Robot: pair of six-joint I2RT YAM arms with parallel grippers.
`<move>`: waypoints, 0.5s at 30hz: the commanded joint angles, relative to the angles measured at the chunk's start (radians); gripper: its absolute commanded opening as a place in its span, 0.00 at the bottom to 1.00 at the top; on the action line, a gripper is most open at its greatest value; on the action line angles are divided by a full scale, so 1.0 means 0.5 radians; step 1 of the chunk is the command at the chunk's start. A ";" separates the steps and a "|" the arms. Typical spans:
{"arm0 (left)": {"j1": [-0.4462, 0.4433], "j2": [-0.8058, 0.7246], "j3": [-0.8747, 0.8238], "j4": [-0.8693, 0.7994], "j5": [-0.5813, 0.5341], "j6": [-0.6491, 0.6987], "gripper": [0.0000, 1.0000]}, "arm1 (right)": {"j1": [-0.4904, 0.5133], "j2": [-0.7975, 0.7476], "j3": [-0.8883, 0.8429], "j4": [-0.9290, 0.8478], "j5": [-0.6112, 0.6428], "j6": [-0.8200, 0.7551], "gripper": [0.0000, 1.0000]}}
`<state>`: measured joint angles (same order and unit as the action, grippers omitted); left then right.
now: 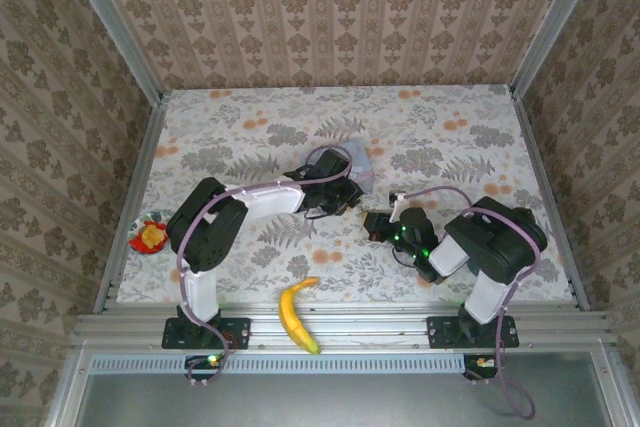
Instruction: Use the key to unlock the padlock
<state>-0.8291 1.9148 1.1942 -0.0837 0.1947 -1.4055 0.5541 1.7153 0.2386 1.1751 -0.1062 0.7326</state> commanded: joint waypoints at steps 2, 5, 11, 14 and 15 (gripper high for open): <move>0.018 0.015 0.024 -0.268 0.163 -0.077 0.00 | -0.013 -0.211 -0.020 -0.287 -0.102 0.076 0.00; 0.017 0.028 0.059 -0.331 0.157 -0.037 0.00 | -0.016 -0.345 0.031 -0.533 -0.190 0.066 0.00; 0.011 0.048 0.099 -0.430 0.133 0.000 0.00 | -0.022 -0.448 0.084 -0.749 -0.294 0.023 0.00; 0.009 0.051 0.100 -0.441 0.127 0.010 0.00 | -0.028 -0.422 0.086 -0.708 -0.340 0.029 0.00; 0.008 0.054 0.100 -0.437 0.124 0.008 0.00 | -0.028 -0.411 0.089 -0.693 -0.354 0.034 0.00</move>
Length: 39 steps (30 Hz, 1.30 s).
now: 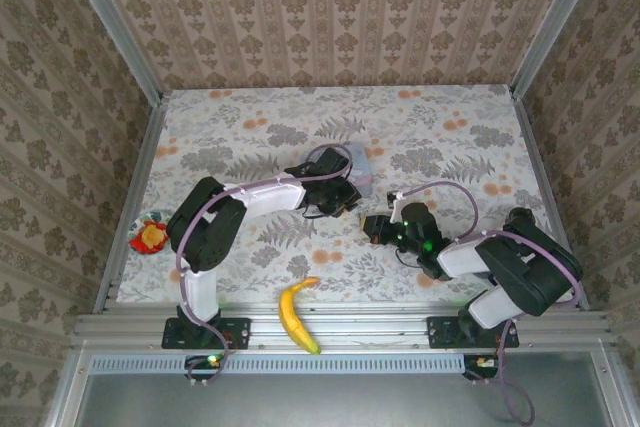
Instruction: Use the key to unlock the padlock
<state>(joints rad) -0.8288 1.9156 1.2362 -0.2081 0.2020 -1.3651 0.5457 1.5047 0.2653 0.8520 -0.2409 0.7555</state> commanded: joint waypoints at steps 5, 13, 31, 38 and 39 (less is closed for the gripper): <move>0.002 0.075 0.026 -0.168 0.125 -0.080 0.00 | -0.018 0.052 0.049 0.051 -0.133 0.013 0.00; -0.004 0.089 0.026 -0.147 0.145 -0.081 0.00 | -0.018 0.015 0.031 0.110 -0.126 0.035 0.00; -0.007 0.108 0.028 -0.128 0.176 -0.076 0.00 | -0.038 -0.049 0.071 0.029 -0.015 0.008 0.00; -0.011 0.114 0.029 -0.115 0.185 -0.080 0.00 | -0.048 -0.002 0.090 0.069 -0.024 0.020 0.00; -0.009 0.114 0.031 -0.116 0.185 -0.079 0.00 | -0.048 0.006 0.092 0.077 -0.031 0.023 0.00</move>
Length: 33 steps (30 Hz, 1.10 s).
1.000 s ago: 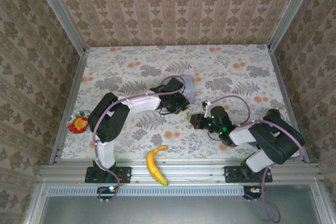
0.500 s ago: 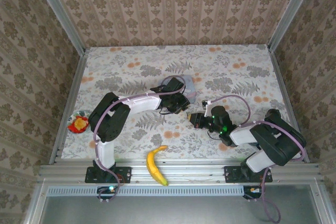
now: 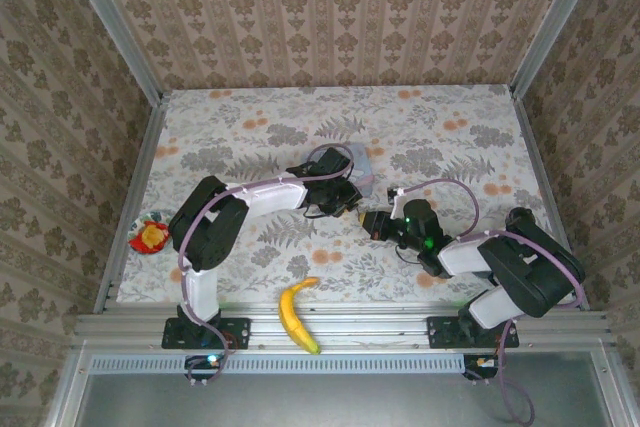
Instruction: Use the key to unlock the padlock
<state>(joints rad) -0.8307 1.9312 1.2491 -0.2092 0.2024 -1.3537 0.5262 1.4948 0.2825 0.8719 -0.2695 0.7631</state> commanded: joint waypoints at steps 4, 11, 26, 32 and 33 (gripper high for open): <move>-0.010 0.086 0.005 -0.108 0.190 -0.105 0.00 | -0.009 0.062 0.076 0.060 0.005 0.015 0.00; -0.011 0.086 0.002 -0.103 0.191 -0.106 0.00 | -0.009 0.125 0.088 0.108 -0.025 0.038 0.00; -0.010 0.086 -0.008 -0.087 0.206 -0.107 0.00 | -0.025 0.118 0.098 0.106 -0.027 0.034 0.00; -0.014 0.091 -0.007 -0.085 0.212 -0.107 0.00 | -0.031 0.133 0.121 0.112 -0.043 0.031 0.00; -0.013 0.090 -0.007 -0.084 0.212 -0.107 0.00 | -0.031 0.141 0.125 0.118 -0.053 0.035 0.00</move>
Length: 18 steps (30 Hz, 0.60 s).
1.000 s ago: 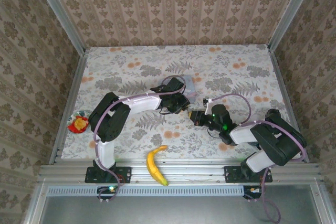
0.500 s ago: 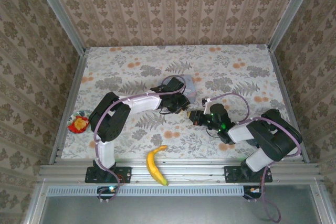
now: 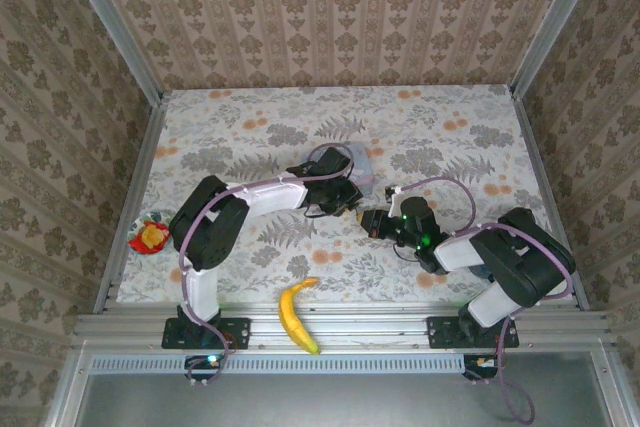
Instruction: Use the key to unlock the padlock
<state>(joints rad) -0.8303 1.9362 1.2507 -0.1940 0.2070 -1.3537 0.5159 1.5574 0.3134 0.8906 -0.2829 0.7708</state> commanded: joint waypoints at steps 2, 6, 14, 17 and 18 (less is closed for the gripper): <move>-0.015 0.083 -0.010 -0.114 0.206 -0.110 0.00 | -0.010 0.027 0.069 0.105 -0.042 0.021 0.00; -0.014 0.085 -0.012 -0.112 0.213 -0.111 0.00 | -0.010 0.048 0.089 0.112 -0.060 0.024 0.00; -0.012 0.077 -0.018 -0.112 0.224 -0.109 0.00 | -0.033 0.055 0.088 0.083 -0.014 0.042 0.00; -0.014 0.079 -0.022 -0.110 0.233 -0.108 0.00 | -0.066 0.038 0.073 0.078 0.007 0.058 0.00; -0.014 0.079 -0.023 -0.109 0.236 -0.107 0.00 | -0.077 0.030 0.067 0.075 0.009 0.065 0.00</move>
<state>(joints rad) -0.8295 1.9381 1.2507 -0.1844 0.2054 -1.3540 0.4992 1.5738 0.3264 0.8906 -0.3042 0.7898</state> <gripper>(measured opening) 0.324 0.058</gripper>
